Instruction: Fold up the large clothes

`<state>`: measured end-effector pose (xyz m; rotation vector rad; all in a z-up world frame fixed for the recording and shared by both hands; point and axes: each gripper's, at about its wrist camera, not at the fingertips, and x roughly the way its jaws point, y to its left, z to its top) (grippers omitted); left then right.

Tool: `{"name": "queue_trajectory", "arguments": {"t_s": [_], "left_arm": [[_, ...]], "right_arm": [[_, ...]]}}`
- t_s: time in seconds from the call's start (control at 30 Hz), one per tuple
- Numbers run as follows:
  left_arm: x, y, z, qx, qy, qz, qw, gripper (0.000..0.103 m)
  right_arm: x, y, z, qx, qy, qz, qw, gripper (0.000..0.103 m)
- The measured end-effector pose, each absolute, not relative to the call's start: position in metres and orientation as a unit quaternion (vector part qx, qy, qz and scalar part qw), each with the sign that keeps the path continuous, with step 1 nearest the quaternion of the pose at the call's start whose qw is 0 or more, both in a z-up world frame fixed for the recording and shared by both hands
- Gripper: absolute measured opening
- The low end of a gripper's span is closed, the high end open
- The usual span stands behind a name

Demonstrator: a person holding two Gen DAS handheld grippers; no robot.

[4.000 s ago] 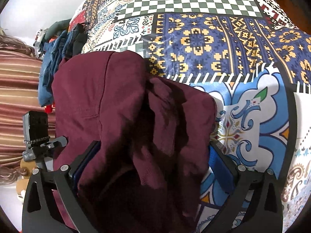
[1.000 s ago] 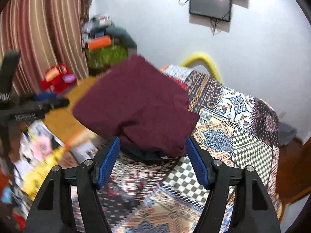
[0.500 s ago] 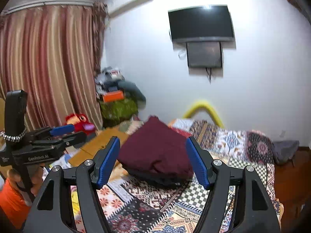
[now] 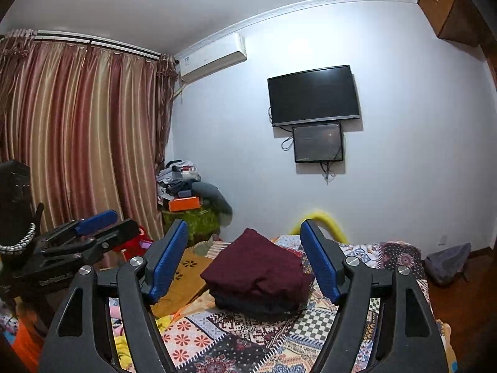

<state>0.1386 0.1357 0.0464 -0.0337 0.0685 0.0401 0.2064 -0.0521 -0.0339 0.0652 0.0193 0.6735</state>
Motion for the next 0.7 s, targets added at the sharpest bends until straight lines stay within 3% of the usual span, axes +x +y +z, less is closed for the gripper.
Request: {"name": "queue_trajectory", "arguments": {"t_s": [0.13,0.27,0.43,0.7], "left_arm": [[0.124,0.139,0.044,-0.021,0.019,0.049,0.998,0.083],[0.113,0.138,0.041,-0.015,0.009,0.085,0.996,0.101],[0.111,0.143,0.037,-0.03,0.015,0.092,0.995,0.103],[0.114,0.15,0.032,-0.044,0.024,0.094,0.994,0.103]], "right_arm": [[0.202,-0.051,-0.036,0.036,0.012,0.324,0.945,0.086],[0.201,-0.049,-0.034,0.03,0.012,0.315,0.949,0.095],[0.195,-0.054,-0.034,0.036,0.0,0.304,0.952,0.103],[0.194,-0.058,-0.04,0.04,0.009,0.297,0.954,0.103]]}}
